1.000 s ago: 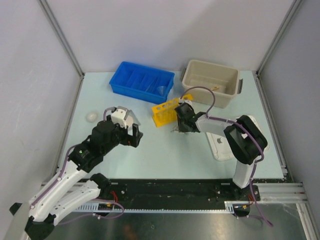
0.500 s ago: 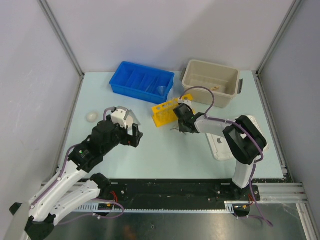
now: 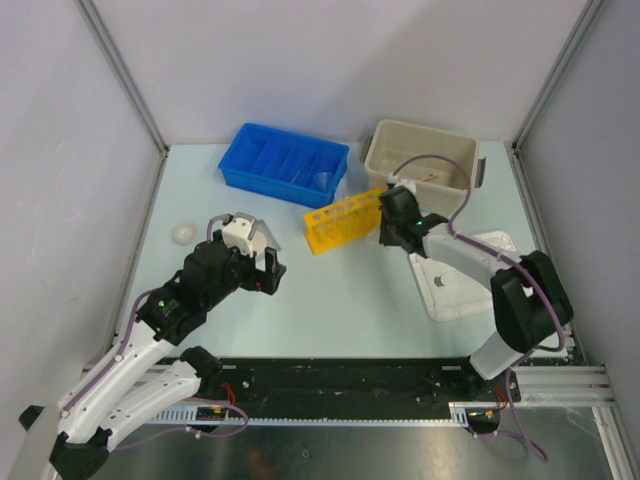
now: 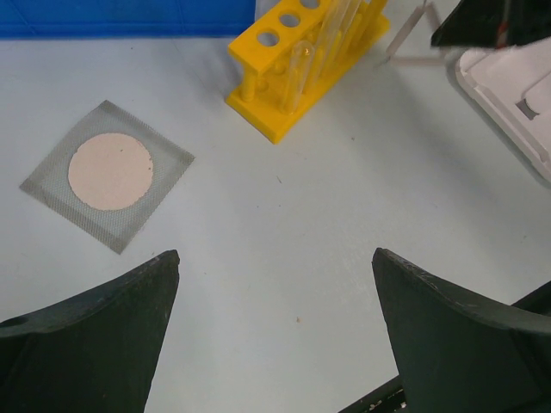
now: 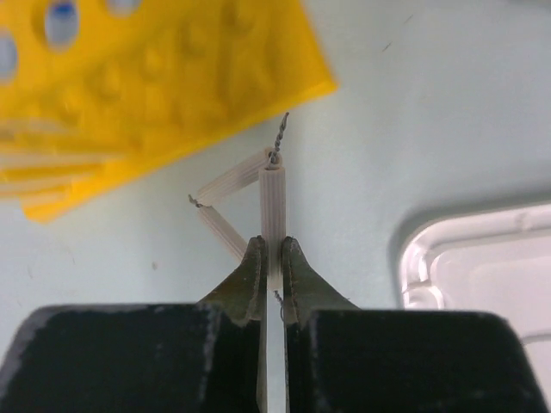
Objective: Organize the chemistry lab equipment
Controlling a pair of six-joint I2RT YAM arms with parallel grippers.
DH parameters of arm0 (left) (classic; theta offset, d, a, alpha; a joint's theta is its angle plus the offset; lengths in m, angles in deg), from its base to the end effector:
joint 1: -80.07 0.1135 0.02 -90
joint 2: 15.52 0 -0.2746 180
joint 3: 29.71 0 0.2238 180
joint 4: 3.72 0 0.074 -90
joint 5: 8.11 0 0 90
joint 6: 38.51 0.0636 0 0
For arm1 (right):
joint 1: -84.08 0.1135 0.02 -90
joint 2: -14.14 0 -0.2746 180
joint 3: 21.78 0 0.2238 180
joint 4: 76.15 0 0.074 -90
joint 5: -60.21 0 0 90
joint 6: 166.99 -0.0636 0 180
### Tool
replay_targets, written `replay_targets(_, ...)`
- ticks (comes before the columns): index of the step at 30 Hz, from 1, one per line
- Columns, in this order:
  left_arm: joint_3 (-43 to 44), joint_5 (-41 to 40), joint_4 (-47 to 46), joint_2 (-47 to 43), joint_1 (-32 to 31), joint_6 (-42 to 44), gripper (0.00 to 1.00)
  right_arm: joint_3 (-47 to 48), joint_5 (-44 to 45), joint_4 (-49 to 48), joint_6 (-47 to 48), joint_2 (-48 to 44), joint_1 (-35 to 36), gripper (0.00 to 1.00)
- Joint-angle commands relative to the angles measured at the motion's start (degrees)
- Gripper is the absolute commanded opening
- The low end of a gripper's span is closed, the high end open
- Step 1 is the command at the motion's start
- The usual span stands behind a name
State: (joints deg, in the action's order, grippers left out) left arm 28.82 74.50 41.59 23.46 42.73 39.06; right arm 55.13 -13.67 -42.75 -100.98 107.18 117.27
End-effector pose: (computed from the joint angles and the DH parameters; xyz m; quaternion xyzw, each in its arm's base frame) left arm 0.1170 -0.0789 0.3016 0.1488 0.8327 -0.1738 0.5043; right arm 0.2919 0.1698 0.2228 -0.0262 0.9299 0.0484 0.3637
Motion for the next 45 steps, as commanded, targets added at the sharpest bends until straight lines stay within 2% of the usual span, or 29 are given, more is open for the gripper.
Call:
replay_targets(1, 1.2, -0.8, -0.9, 0.0, 0.2, 0.4, 0.99, 0.4, -7.3, -5.5, -1.2, -5.6, -8.7, 0.00)
replay_targets(10, 1.0, -0.5, -1.0, 0.2, 0.2, 0.4, 0.99, 1.2, -17.8, -20.0, -8.9, -8.3, -24.4, 0.00)
replay_targets(17, 1.1, -0.6, -0.9, 0.8, 0.2, 0.5, 0.99, 3.7, -20.6, -27.4, -13.8, -4.5, -30.1, 0.01)
replay_targets(20, 1.1, -0.7, -1.0, 1.0, 0.2, 0.5, 0.99, 5.4, -21.4, -28.1, -14.9, -1.8, -31.1, 0.05)
replay_targets(26, 1.0, -1.2, -0.9, 1.4, 0.2, 0.4, 0.99, 9.5, -22.3, -25.2, -15.1, 1.2, -31.7, 0.24)
replay_targets(29, 1.0, -1.5, -0.7, 1.9, 0.2, 0.4, 0.99, 10.0, -23.5, -25.0, -14.3, 0.4, -31.8, 0.36)
replay_targets(34, 1.3, -2.2, -0.4, 3.4, 0.2, 0.1, 1.00, 10.2, -25.5, -22.4, -11.5, -3.1, -31.7, 0.48)
replay_targets(40, 1.5, -3.4, -0.2, 6.1, 0.2, -2.2, 0.99, 10.1, -27.4, -12.9, -3.9, -9.4, -28.7, 0.63)
replay_targets(43, 1.0, -4.3, -0.1, 8.3, 0.5, -4.4, 0.99, 10.1, -25.8, -7.0, 1.2, -12.6, -25.2, 0.73)
replay_targets(45, 1.3, -3.3, 0.4, 10.4, 1.4, -4.8, 0.99, 10.0, -25.6, -3.2, 3.2, -14.2, -22.7, 0.85)
